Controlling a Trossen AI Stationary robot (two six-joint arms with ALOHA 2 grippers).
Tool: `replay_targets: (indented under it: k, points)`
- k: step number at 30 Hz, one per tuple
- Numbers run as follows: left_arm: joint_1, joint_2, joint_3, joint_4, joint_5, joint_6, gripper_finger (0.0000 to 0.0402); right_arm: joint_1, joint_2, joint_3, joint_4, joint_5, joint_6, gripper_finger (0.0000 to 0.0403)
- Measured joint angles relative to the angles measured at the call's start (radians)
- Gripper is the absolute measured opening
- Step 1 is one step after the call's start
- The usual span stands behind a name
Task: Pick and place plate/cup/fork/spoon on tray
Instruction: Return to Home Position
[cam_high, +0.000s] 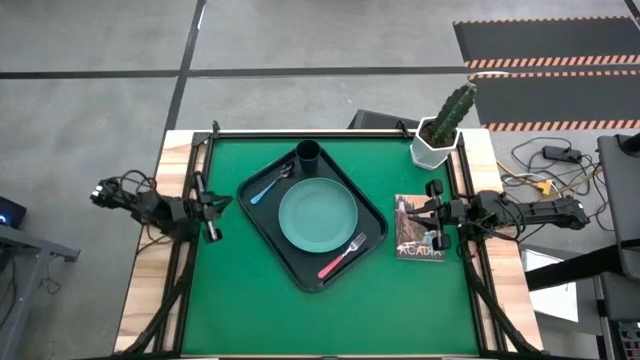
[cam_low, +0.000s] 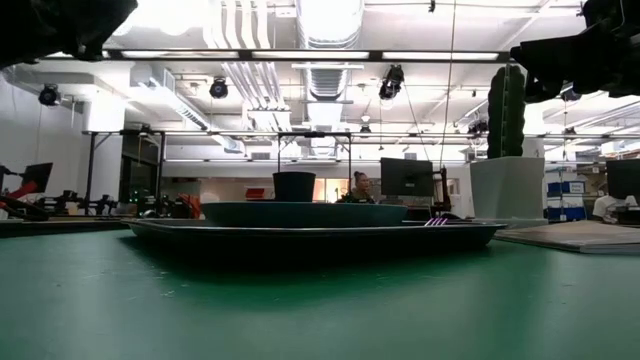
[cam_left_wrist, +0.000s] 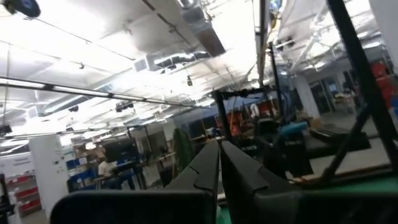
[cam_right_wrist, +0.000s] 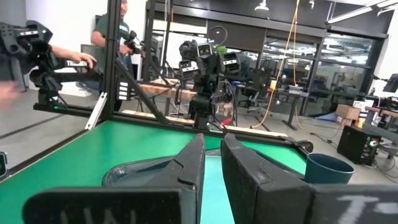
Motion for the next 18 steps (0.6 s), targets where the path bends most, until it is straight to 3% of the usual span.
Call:
replay_targets:
  k: [8,12,14,18]
  points:
    - [0.051,-0.024,0.0,-0.046,-0.007,-0.06,0.0,0.0,0.0,0.0,0.0,0.0,0.0,0.0043]
    - [0.099,-0.025,0.0,-0.381,0.028,-0.416,0.0,0.0,0.0,0.0,0.0,0.0,0.0,0.0043]
    - [0.118,-0.025,0.0,-0.429,0.084,-0.561,0.0,0.0,0.0,0.0,0.0,0.0,0.0,0.0043]
    - [0.13,-0.026,0.0,-0.435,0.147,-0.441,0.0,0.0,0.0,0.0,0.0,0.008,0.0,0.0043]
